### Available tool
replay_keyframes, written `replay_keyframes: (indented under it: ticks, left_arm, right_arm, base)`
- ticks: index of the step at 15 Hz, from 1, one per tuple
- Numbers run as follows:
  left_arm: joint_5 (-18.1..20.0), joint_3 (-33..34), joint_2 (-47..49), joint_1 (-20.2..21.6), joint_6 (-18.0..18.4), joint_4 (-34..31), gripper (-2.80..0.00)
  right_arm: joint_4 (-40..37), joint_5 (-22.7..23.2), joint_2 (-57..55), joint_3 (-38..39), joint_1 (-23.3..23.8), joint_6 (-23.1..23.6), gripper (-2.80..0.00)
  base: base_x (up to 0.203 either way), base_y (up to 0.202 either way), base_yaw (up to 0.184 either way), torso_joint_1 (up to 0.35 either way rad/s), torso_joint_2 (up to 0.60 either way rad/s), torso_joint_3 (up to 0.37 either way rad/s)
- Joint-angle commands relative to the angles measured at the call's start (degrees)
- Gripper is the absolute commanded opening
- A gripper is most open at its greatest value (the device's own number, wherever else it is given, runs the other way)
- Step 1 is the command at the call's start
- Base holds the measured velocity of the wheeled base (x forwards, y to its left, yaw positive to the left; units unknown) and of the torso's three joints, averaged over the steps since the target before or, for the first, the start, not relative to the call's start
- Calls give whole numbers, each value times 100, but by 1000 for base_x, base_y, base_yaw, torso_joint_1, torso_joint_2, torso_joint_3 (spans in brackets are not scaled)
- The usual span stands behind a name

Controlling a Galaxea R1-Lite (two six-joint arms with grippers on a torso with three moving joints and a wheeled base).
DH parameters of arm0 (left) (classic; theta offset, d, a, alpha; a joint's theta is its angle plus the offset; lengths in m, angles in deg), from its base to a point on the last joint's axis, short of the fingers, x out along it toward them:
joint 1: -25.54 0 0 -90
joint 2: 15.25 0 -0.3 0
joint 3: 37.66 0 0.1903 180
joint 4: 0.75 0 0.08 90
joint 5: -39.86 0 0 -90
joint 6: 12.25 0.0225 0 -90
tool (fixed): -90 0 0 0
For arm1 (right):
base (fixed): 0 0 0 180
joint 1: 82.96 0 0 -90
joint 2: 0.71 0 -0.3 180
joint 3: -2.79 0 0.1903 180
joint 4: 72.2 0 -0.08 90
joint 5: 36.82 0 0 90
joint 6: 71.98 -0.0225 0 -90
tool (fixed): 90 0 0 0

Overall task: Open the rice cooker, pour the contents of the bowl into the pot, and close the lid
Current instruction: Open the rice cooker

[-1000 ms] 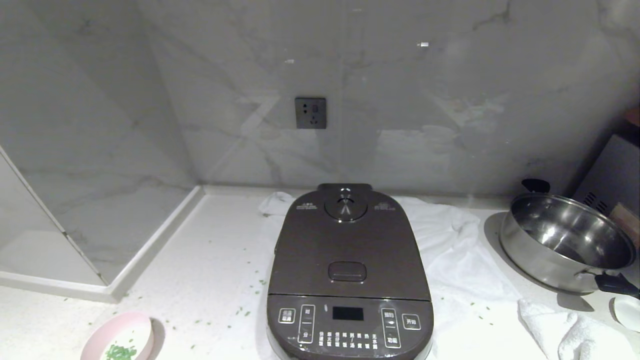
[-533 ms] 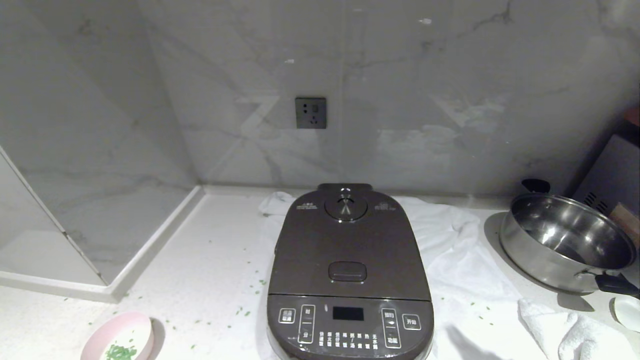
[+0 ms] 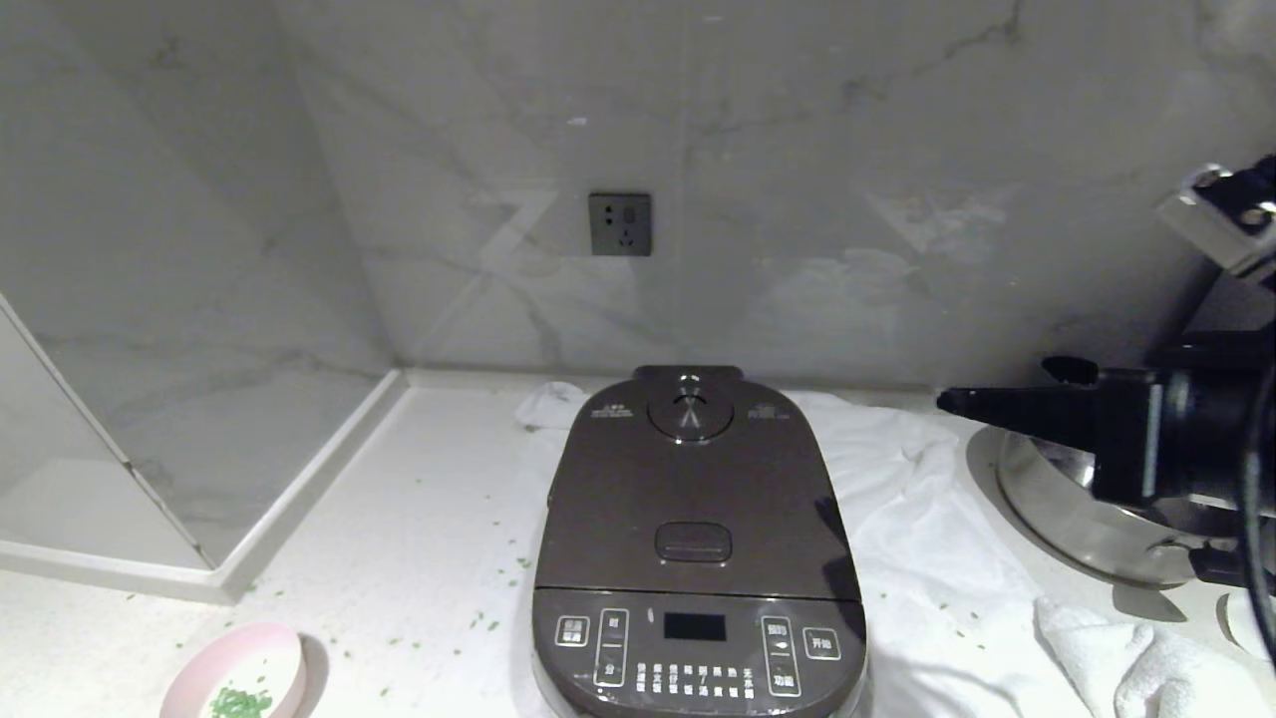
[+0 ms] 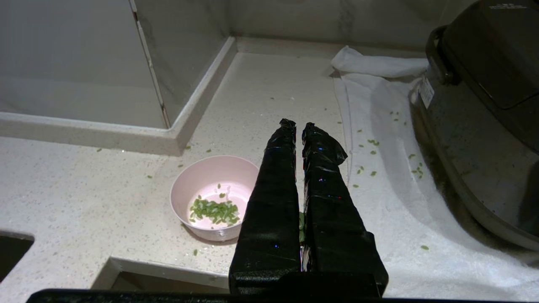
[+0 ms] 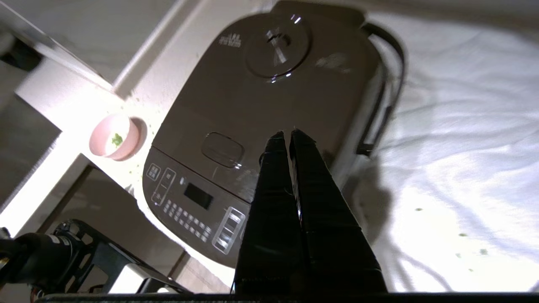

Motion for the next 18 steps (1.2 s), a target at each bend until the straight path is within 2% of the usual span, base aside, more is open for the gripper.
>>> replay_keyframes:
  ticks: [1,4,5,7,12,18]
  left_arm:
    - [-2,79,-1,1,-2,3,-280]
    - [-2,75,-1,1,-11,3,-280]
    - [-2,75,-1,1,-11,3,-280]
    - [-2,70,-1,1,-28,3,-280]
    - [-10,71,-1,1,-37,3,-280]
    - [-10,79,-1,1,-37,3,-280]
  right_arm:
    - [-128,-260,-1080,-564,-592,-255,-280]
    - [-597,-270,-1656,-1202,-1037,-709,-280]
    - [-873,-95,-1763,-1436,-1107,-948,-280]
    - [-1377,787,-1861,-1866,-1134,-1213,-280]
    - [-1508,1365,-2333,-1969,-1092,-1253,-280]
    - [-1225,1483,-3029,-1963,-739,-1198,-280]
  base:
    - [0,0,0,0,0,0]
    - [0,0,0,0,0,0]
    - [0,0,0,0,0,0]
    - [0,0,0,0,0,0]
    - [0,0,0,0,0,0]
    - [0,0,0,0,0,0]
